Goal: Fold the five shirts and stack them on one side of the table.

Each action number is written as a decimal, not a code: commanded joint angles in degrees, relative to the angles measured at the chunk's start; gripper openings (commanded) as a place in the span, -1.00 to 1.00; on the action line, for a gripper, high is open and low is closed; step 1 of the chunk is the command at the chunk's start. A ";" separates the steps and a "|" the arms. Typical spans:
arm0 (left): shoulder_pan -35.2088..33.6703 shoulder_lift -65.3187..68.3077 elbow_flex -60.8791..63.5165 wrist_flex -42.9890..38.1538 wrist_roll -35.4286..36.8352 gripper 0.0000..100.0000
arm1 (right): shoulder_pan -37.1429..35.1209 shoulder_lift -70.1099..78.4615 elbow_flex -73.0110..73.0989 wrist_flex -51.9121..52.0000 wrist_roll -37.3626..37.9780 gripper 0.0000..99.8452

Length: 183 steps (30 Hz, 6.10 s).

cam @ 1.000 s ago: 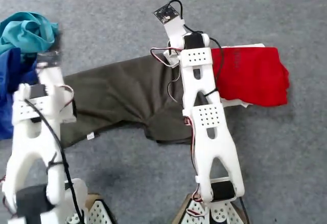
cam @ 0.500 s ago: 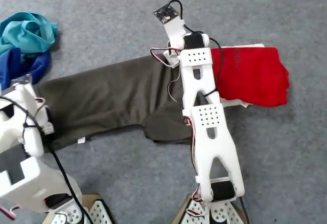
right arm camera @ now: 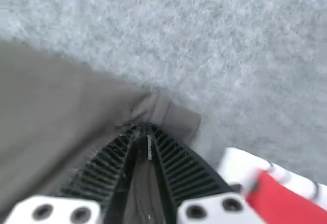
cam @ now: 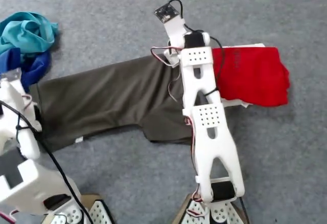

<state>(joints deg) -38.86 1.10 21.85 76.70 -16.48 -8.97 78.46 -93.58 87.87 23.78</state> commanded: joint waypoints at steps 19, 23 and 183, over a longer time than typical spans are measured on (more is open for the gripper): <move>11.91 35.25 -39.34 -5.10 9.67 -0.94 | 0.18 -11.03 -0.13 3.87 0.26 -0.97; 10.59 42.55 -48.84 -0.53 11.16 -0.94 | 3.16 -4.70 -0.31 1.85 -0.09 -0.97; 5.76 -13.10 28.97 -25.23 14.24 -0.94 | -14.07 -19.30 25.27 9.41 40.62 -0.79</move>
<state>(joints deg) -32.35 -12.09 50.42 51.91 -2.15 -23.65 58.24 -59.91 96.92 64.22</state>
